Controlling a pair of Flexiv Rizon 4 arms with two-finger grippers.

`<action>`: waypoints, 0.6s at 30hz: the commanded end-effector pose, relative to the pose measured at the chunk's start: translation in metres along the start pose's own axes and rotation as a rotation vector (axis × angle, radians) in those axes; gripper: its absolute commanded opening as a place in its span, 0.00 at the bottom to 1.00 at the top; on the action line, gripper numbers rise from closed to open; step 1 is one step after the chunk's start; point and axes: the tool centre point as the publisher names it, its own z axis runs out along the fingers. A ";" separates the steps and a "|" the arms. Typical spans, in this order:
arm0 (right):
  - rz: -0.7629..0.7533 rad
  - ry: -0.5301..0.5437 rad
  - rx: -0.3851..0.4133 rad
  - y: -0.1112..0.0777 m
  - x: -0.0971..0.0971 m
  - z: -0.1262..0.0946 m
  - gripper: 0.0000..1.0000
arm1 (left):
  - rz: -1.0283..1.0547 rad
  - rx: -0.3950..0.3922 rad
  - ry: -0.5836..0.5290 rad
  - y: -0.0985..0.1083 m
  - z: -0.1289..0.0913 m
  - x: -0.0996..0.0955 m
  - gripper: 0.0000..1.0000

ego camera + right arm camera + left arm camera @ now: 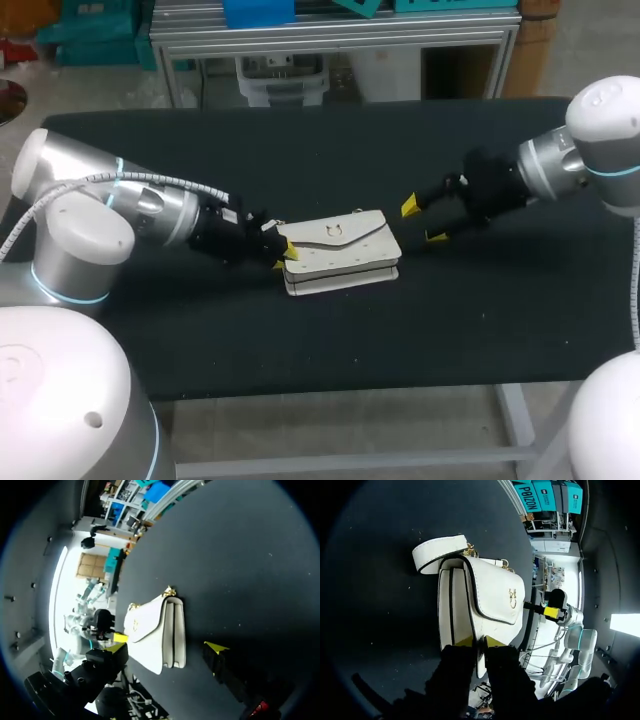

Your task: Pick up the bag, open it, inspect its contents, close it, and place it on the opposite side

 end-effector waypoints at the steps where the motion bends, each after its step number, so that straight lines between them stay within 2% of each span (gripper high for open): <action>1: -0.003 -0.060 0.003 -0.001 0.002 -0.019 1.00 | 0.003 0.007 -0.013 -0.001 0.000 -0.004 0.00; 8: -0.025 -0.182 0.014 -0.003 -0.009 -0.042 1.00 | -0.007 0.034 -0.063 -0.014 -0.006 -0.019 0.00; 18: -0.056 -0.310 0.015 -0.006 -0.018 -0.072 1.00 | 0.040 0.064 -0.136 -0.030 -0.032 -0.022 0.00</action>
